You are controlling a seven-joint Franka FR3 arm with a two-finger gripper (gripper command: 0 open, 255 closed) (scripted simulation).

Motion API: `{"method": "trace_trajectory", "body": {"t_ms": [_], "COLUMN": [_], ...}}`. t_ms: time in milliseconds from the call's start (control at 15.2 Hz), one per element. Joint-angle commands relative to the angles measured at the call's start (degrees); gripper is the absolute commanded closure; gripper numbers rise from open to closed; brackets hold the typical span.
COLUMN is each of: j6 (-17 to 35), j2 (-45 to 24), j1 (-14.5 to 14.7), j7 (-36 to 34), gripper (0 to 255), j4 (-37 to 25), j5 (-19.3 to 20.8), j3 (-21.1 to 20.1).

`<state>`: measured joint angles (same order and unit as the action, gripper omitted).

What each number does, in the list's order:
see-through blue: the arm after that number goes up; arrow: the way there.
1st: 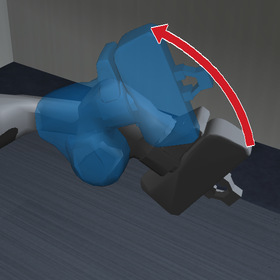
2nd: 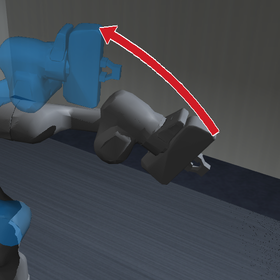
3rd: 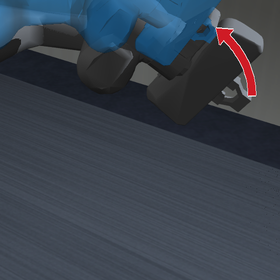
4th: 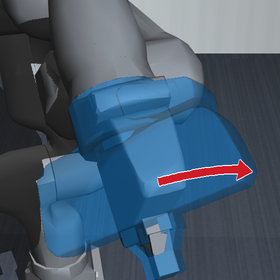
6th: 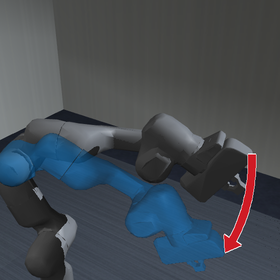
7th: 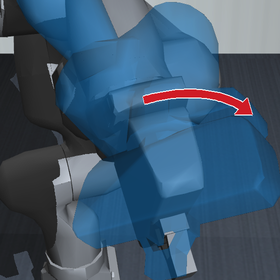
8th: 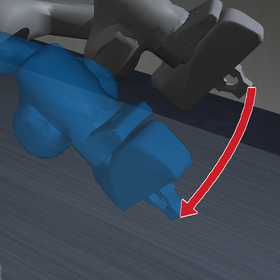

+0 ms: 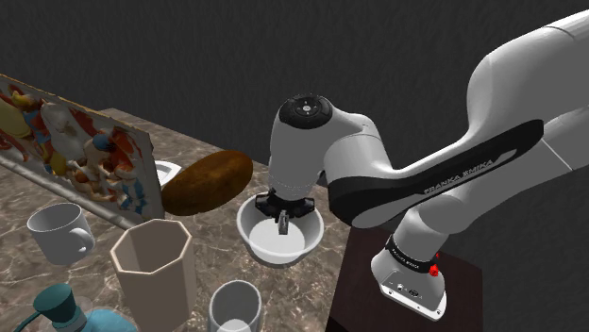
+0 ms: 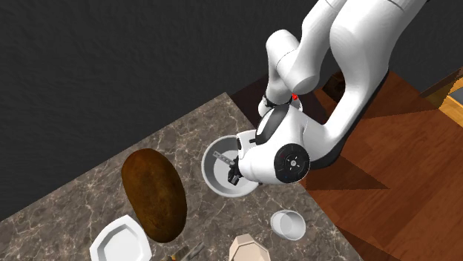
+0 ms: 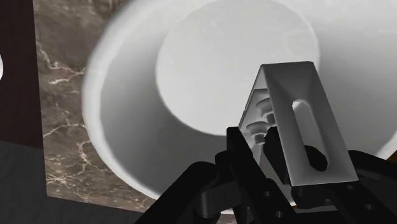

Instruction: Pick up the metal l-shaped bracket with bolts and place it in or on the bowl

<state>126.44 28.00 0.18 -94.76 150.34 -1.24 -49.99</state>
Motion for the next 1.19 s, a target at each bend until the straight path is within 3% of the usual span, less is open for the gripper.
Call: {"method": "trace_trajectory", "body": {"t_ms": [0,462,528,858,1122], "j6": [0.9,0.9,0.9,0.9,-7.6], "j2": [-0.4,-0.4,-0.4,-0.4,3.5], "j1": [-0.3,-0.3,-0.3,-0.3,2.6], "j7": [-0.3,-0.3,-0.3,-0.3,1.4], "gripper": [255,255,0,0,0], "j4": [0.4,0.4,0.4,0.4,-4.3], "j5": [0.2,0.2,0.2,0.2,-1.8], "j3": [-0.4,-0.3,-0.3,-0.3,2.2]}}
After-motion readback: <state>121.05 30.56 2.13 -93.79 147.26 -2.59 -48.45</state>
